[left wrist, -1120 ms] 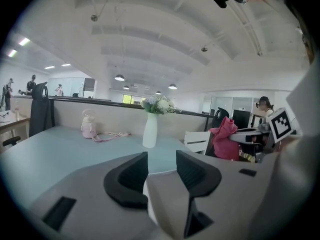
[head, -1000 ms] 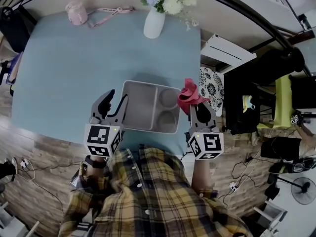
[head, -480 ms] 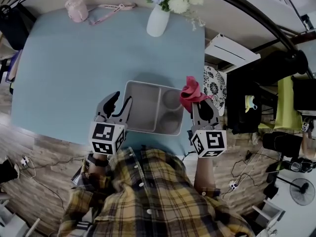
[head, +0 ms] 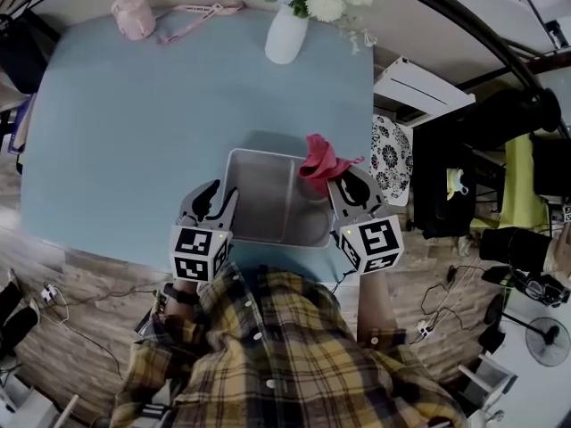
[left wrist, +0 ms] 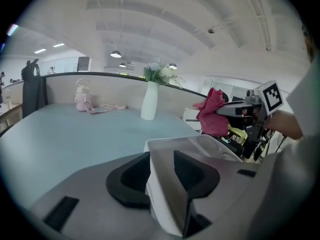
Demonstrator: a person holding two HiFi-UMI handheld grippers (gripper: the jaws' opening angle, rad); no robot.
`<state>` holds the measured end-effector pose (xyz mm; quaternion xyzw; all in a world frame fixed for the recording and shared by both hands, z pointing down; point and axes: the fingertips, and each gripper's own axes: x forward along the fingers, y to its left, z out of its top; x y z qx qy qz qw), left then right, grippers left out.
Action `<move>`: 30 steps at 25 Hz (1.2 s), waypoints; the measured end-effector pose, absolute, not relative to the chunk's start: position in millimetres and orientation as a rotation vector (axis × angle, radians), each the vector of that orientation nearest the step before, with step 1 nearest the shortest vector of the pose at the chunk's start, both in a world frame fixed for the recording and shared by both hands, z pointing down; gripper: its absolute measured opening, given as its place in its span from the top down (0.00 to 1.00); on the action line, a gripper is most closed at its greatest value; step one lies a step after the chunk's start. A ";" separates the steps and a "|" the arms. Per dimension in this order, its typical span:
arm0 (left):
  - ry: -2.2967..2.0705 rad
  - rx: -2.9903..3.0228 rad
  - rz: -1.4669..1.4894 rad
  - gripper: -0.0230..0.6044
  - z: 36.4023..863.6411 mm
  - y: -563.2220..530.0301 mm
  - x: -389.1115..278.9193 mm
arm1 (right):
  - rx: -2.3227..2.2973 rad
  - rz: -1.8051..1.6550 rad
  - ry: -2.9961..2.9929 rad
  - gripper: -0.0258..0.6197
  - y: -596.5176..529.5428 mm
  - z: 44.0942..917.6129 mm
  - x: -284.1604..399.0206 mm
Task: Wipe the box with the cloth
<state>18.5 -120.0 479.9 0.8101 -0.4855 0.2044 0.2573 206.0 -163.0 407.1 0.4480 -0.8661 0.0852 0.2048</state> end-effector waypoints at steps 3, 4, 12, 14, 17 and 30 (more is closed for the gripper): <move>-1.295 2.168 0.563 0.74 491.3 -119.2 20.0 | 1.150 0.250 -2.442 0.89 -170.6 414.8 188.3; -1.291 2.161 0.566 0.74 494.3 -119.5 20.1 | 1.123 0.257 -2.450 0.89 -173.5 417.3 182.8; -1.251 2.121 0.577 0.76 511.4 -121.7 17.6 | 0.884 0.240 -2.485 0.89 -199.2 433.9 139.0; -1.239 2.114 0.577 0.77 515.1 -121.2 18.7 | 0.799 0.252 -2.489 0.89 -204.4 438.9 128.7; -1.228 2.110 0.569 0.81 518.5 -120.9 20.2 | 0.666 0.232 -2.477 0.89 -210.5 447.8 112.8; -1.189 2.139 0.531 0.80 521.3 -123.5 20.3 | 0.086 0.418 -2.336 0.89 -223.1 504.2 68.8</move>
